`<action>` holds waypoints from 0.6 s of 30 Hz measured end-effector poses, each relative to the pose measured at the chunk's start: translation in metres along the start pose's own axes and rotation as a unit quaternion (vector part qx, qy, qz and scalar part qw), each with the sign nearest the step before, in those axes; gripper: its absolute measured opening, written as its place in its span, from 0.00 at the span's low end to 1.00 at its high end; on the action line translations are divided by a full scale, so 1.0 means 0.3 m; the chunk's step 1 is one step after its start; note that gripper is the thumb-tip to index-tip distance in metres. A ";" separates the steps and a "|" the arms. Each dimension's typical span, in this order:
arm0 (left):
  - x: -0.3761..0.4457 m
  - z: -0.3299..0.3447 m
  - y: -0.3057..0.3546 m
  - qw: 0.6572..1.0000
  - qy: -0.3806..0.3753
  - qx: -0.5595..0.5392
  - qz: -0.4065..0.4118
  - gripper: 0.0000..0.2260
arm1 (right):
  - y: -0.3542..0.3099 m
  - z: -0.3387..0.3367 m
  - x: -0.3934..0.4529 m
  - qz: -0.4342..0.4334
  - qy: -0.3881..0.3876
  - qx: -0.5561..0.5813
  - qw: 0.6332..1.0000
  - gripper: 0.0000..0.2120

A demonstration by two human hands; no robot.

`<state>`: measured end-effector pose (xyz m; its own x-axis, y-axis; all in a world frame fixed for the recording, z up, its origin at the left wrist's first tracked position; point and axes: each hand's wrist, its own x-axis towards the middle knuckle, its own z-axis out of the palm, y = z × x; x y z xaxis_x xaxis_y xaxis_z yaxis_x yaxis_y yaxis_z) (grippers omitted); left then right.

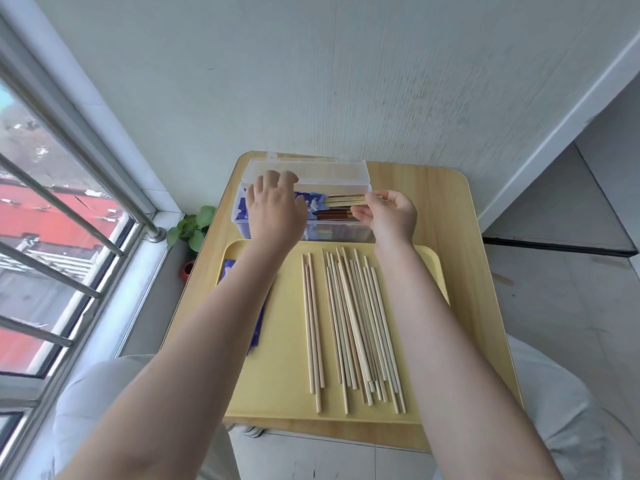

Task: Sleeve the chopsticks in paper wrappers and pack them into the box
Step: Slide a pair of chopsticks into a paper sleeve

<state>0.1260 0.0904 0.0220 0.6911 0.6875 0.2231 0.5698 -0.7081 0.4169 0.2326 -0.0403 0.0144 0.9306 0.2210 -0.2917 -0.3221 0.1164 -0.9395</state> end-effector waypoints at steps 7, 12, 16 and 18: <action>-0.052 0.094 -0.065 0.993 -0.113 0.022 -0.038 0.26 | 0.034 0.047 0.055 0.001 0.010 -0.129 0.992 0.05; -0.060 0.115 -0.097 0.985 -0.142 0.089 -0.029 0.27 | 0.047 0.044 0.073 -0.151 0.027 -0.387 0.909 0.04; -0.055 0.124 -0.099 0.979 -0.160 0.122 -0.026 0.29 | 0.062 0.025 0.080 -0.231 0.014 -0.503 0.833 0.06; -0.050 0.125 -0.098 0.976 -0.170 0.131 -0.030 0.29 | 0.084 0.022 0.072 -0.302 -0.001 -0.532 0.791 0.08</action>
<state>0.1156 0.0948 -0.0266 0.7355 0.6670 -0.1189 0.6769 -0.7162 0.1698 0.2434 -0.0261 -0.0143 0.8578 0.4389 0.2674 0.5116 -0.6792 -0.5263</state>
